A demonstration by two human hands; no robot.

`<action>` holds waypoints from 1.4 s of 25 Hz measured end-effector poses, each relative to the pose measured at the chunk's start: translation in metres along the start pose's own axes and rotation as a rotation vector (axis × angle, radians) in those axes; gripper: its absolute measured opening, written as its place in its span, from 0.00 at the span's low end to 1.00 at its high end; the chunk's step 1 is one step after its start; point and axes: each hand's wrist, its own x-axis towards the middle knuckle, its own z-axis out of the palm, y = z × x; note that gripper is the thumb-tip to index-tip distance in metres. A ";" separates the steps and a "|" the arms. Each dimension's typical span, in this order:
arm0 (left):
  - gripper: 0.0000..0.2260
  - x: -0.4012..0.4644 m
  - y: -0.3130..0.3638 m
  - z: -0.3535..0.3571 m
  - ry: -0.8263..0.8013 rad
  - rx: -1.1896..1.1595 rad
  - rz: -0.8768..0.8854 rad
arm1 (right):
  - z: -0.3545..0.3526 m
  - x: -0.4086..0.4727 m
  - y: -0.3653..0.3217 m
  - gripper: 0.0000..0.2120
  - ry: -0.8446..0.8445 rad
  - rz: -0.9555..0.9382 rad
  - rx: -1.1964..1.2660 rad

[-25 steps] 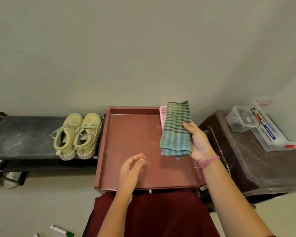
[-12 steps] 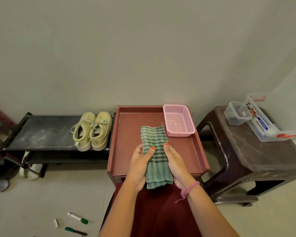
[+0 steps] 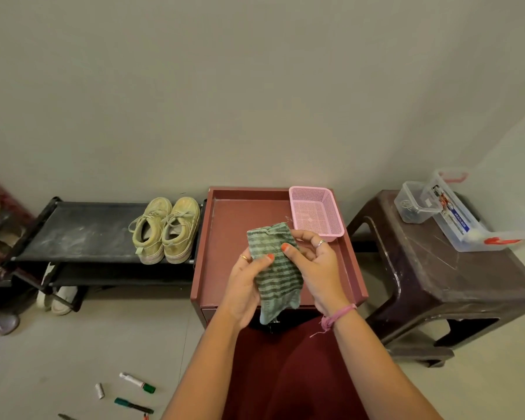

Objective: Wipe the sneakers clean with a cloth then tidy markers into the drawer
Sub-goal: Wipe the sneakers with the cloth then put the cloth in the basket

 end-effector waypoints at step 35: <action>0.15 -0.003 0.009 -0.016 -0.141 0.502 -0.152 | 0.004 0.039 -0.033 0.19 -0.008 0.137 -0.048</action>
